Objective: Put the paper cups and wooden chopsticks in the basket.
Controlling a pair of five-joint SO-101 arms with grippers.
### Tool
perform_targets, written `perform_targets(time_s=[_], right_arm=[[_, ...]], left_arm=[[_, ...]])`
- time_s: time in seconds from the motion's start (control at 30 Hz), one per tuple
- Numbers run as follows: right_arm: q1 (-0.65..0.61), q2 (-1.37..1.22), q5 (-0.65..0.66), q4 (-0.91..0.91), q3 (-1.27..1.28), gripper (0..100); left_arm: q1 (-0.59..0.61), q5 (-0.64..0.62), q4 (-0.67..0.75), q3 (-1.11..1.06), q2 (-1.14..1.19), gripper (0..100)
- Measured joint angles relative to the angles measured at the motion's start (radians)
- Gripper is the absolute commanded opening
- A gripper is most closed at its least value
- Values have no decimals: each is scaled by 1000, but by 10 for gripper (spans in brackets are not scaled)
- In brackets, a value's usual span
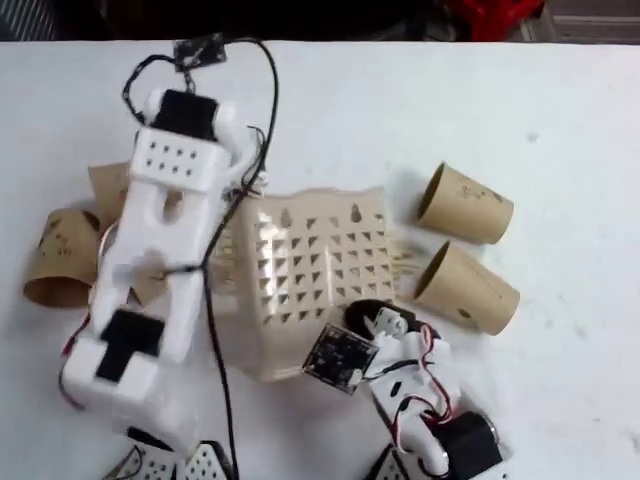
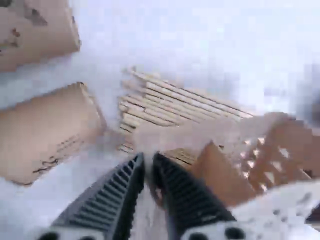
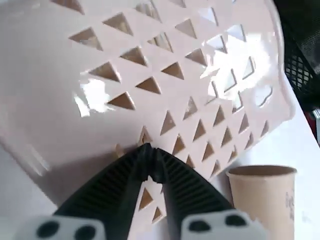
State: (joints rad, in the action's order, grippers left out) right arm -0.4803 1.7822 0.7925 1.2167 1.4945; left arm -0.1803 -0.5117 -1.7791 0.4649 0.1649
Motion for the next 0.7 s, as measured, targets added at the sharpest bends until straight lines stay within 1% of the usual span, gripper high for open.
perform_targets(time_s=[0.1, 0.17, 0.23, 0.33, 0.4, 0.47, 0.53, 0.6, 0.63, 0.7], right_arm=[[74, -5, -51, 8, -32, 156], [137, -17, -77, 11, -32, 184], [169, -23, -91, 11, -34, 180], [235, -48, -98, 23, -28, 164], [245, -29, -100, 23, -29, 144], [252, -38, -98, 35, -28, 132], [261, -44, -98, 40, -28, 130], [261, -44, -98, 41, -28, 128], [259, -44, -98, 41, -28, 128], [259, -44, -98, 41, -28, 127]], left_arm=[[-48, 31, 0, -21, -130, 22], [-100, 61, -8, -28, -219, 22], [-138, 84, -8, -52, -278, 22], [-158, 100, -8, -101, -328, 23], [-183, 135, -8, -110, -345, 26], [-193, 176, -8, -112, -356, 75], [-173, 238, -8, -112, -356, 178], [-109, 344, -8, -126, -356, 287], [-69, 399, -8, -140, -356, 323], [14, 496, 15, -181, -356, 337]])
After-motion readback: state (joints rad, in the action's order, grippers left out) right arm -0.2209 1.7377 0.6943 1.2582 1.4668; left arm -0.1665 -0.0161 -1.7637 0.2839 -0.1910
